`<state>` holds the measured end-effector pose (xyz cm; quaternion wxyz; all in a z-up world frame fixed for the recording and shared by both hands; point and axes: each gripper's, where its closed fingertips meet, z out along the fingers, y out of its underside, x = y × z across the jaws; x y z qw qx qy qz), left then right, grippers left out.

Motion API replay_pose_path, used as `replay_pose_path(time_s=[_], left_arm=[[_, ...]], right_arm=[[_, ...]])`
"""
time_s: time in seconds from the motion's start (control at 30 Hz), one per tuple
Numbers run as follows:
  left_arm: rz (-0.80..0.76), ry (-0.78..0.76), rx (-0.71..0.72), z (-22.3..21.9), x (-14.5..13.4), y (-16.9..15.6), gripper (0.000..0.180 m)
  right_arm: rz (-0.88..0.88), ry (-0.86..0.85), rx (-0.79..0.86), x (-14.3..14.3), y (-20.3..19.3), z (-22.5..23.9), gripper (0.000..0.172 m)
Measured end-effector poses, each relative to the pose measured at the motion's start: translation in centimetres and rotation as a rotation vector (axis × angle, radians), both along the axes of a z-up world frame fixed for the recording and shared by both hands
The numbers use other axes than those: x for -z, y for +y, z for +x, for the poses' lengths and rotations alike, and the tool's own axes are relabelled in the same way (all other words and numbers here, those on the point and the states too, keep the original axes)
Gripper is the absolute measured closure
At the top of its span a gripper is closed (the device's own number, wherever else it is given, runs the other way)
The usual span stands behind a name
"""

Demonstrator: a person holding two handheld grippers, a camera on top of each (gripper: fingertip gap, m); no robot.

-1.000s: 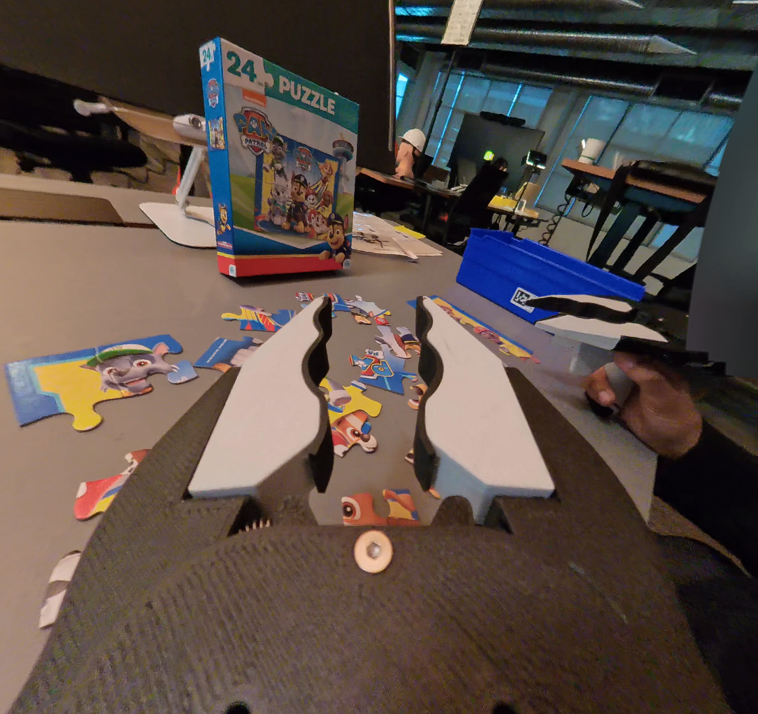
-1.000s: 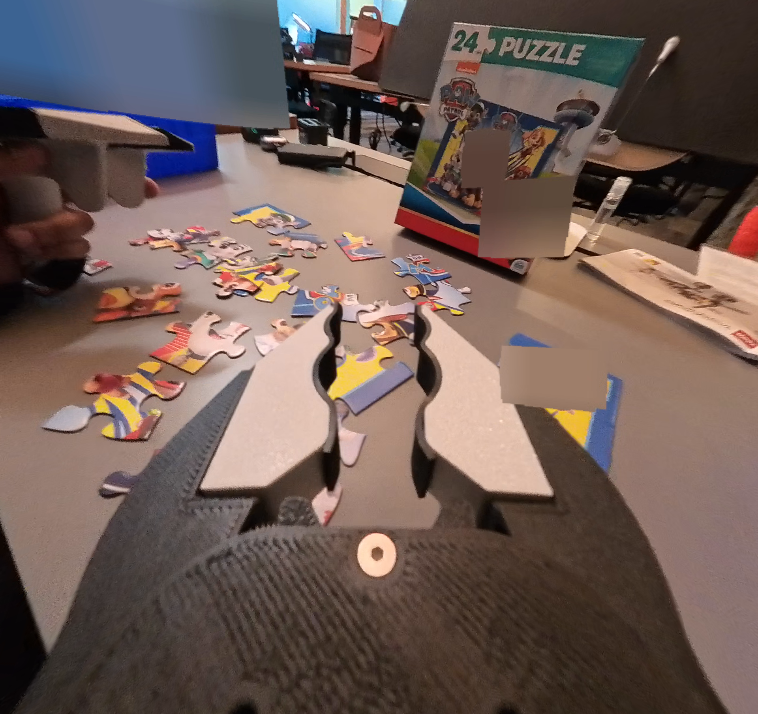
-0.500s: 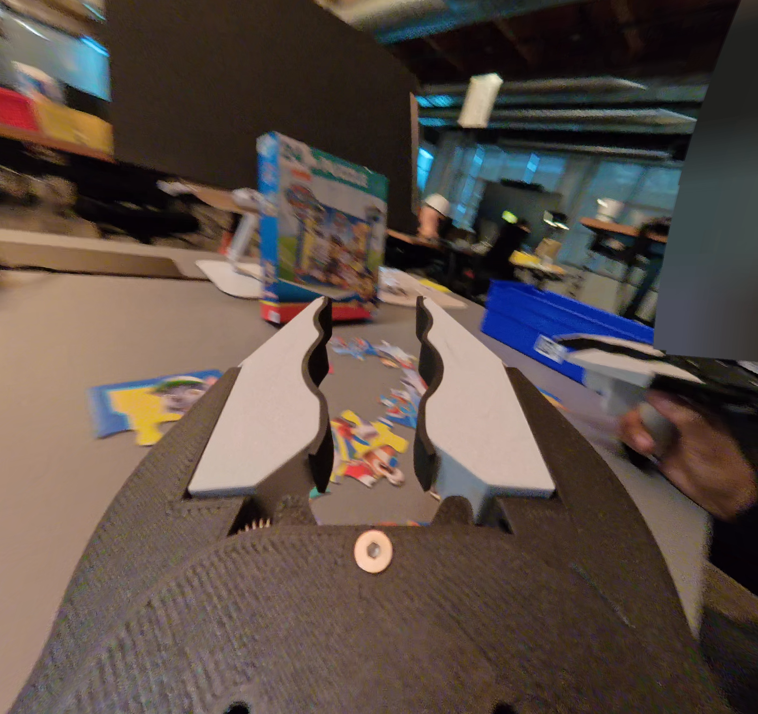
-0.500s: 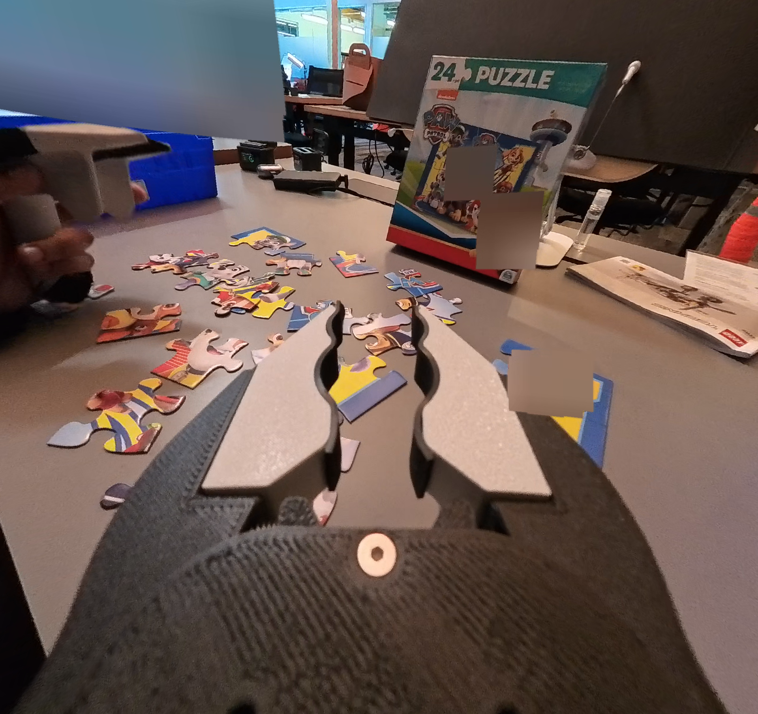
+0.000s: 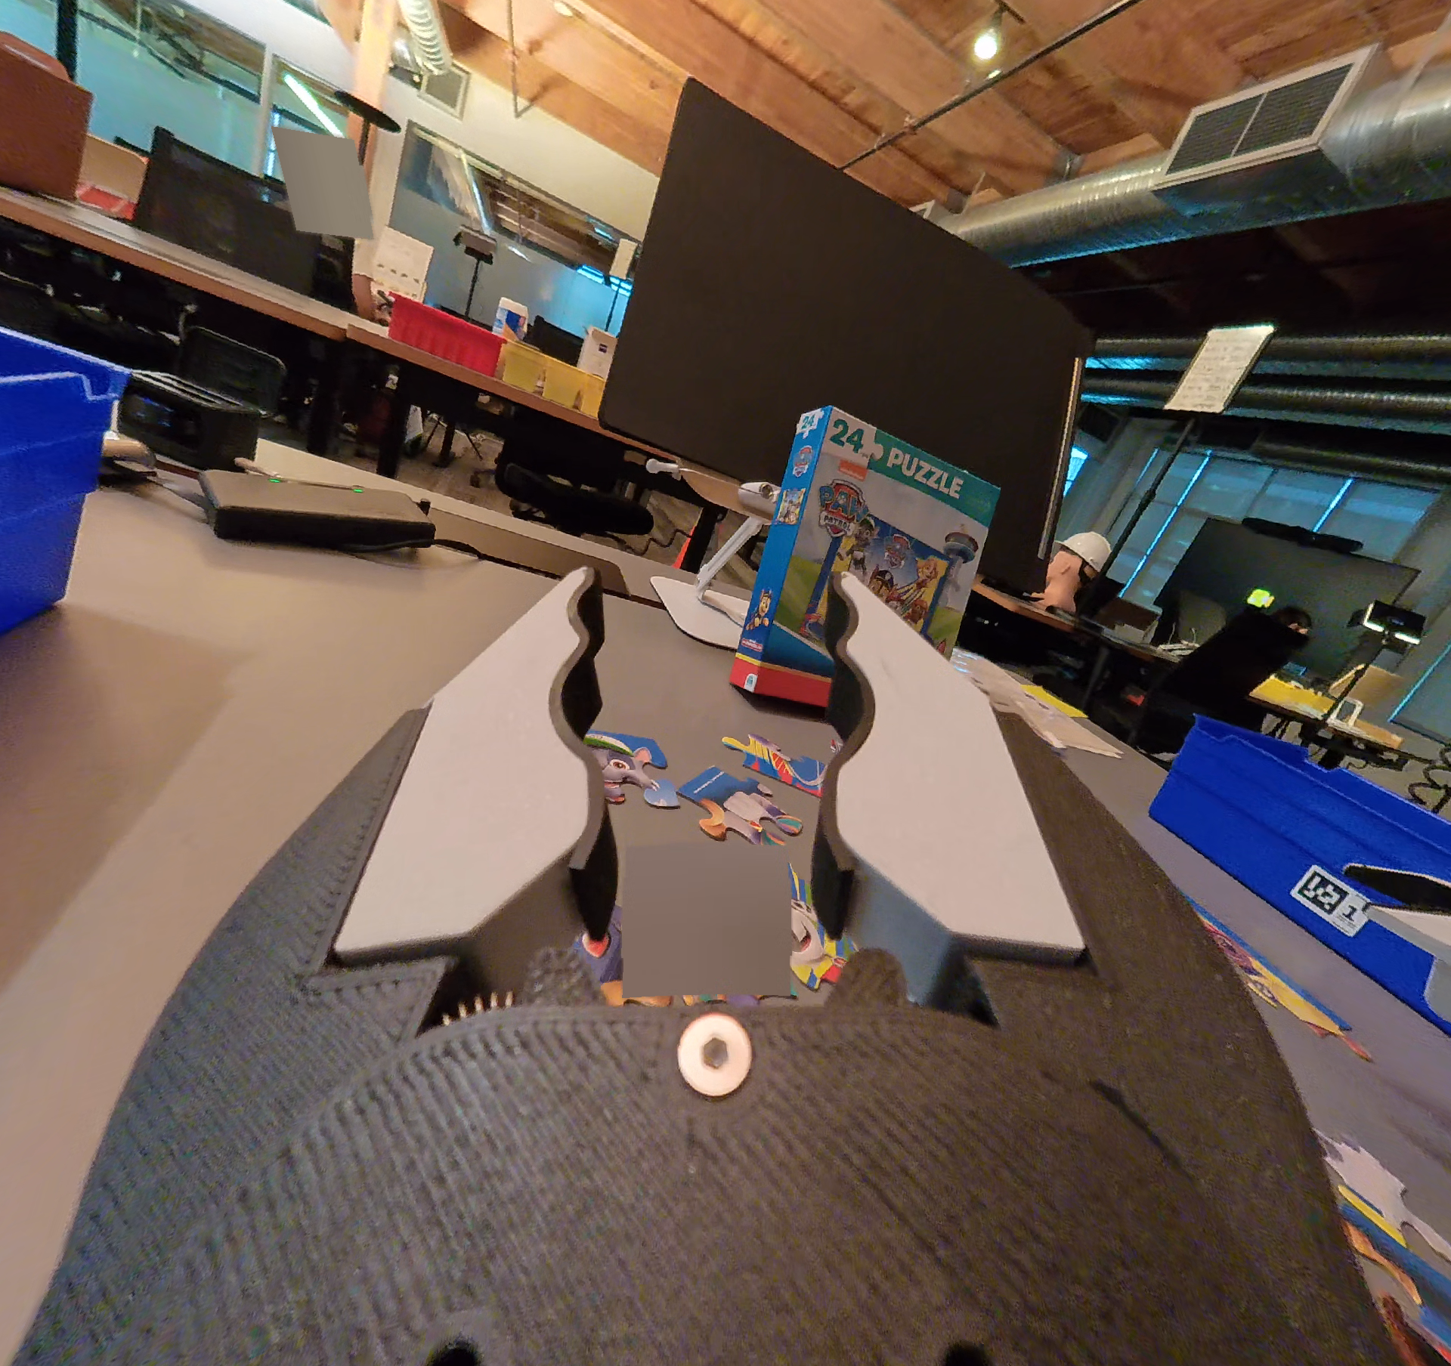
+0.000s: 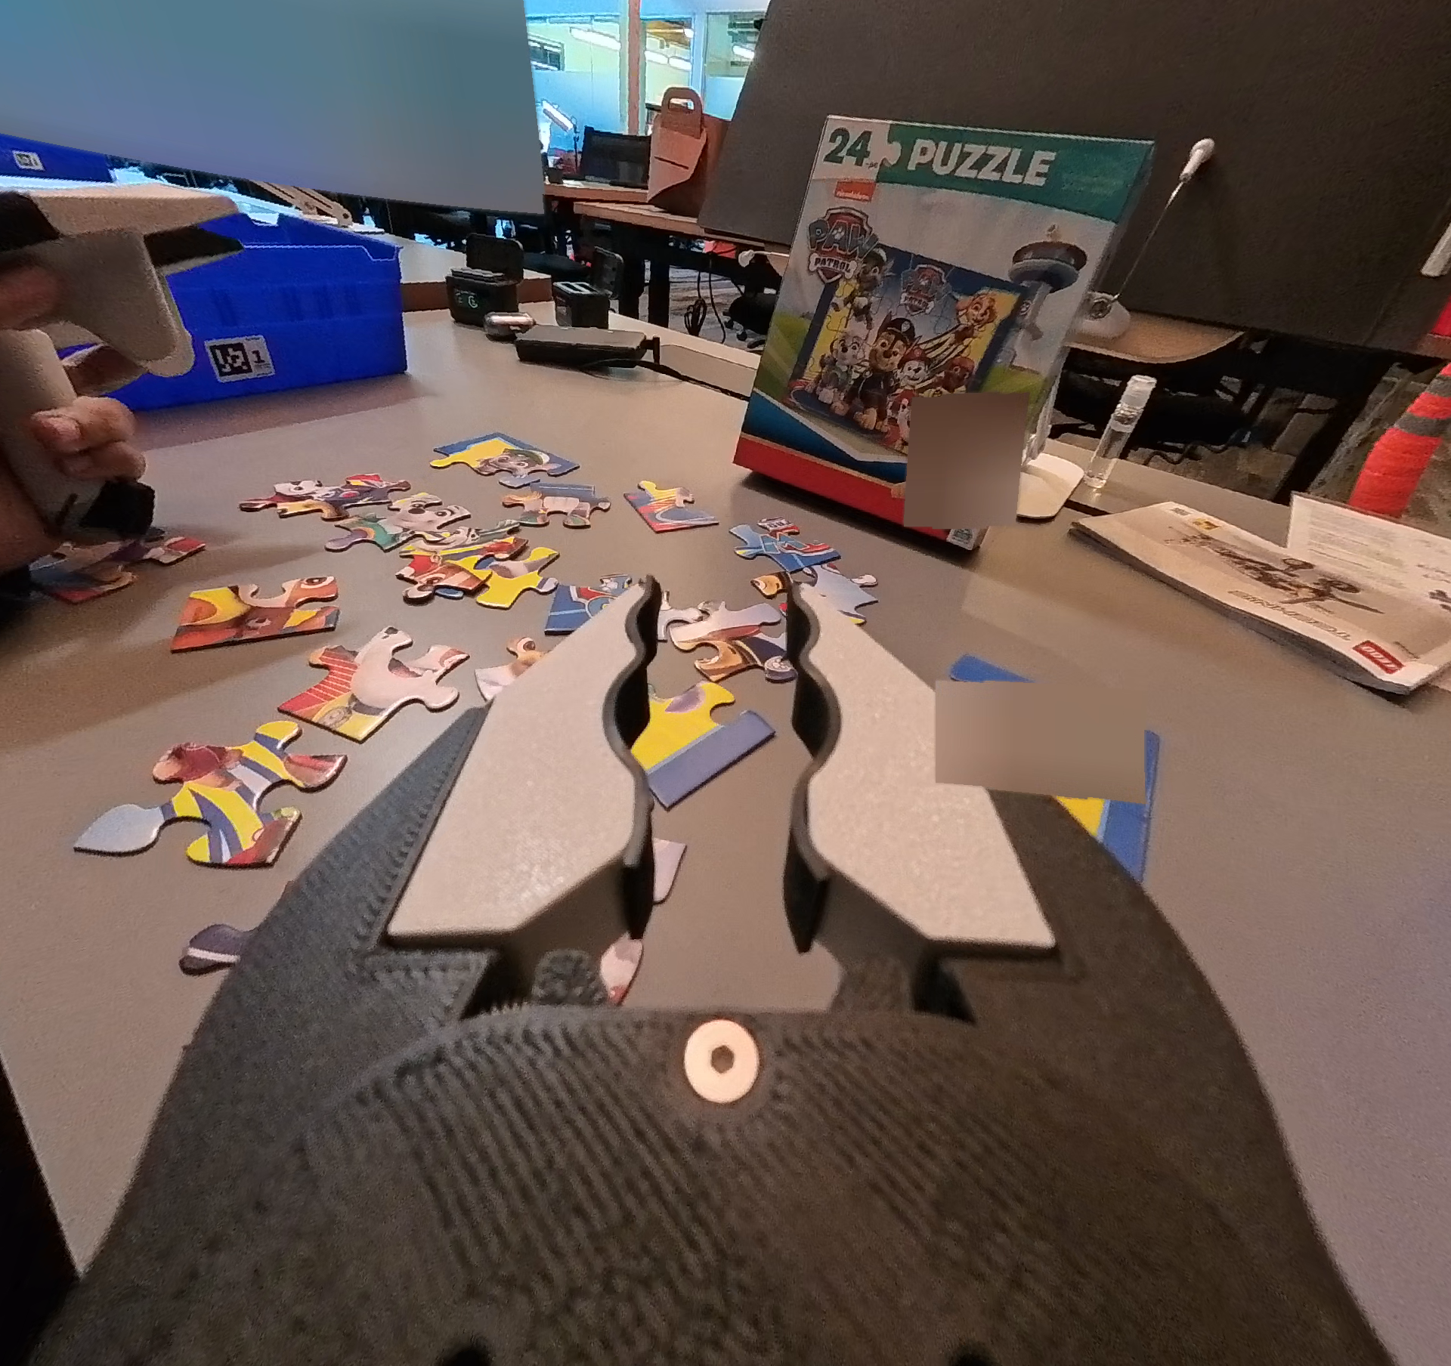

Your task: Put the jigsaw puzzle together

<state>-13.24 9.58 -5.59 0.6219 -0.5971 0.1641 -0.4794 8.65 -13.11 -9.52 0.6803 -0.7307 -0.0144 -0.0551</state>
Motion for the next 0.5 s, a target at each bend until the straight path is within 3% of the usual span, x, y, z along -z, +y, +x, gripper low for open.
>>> replay_pose_path(time_s=[0.4, 0.5], left_arm=[[0.033, -0.01, -0.022, -0.9, -1.0, -0.4, 0.126], [0.071, 0.089, -0.076, -2.0, -1.6, 0.3, 0.126]], right_arm=[[0.003, 0.006, 0.002, 0.0, 0.0, 0.1, 0.141], [0.008, 0.015, 0.002, -0.1, 0.0, 0.2, 0.141]])
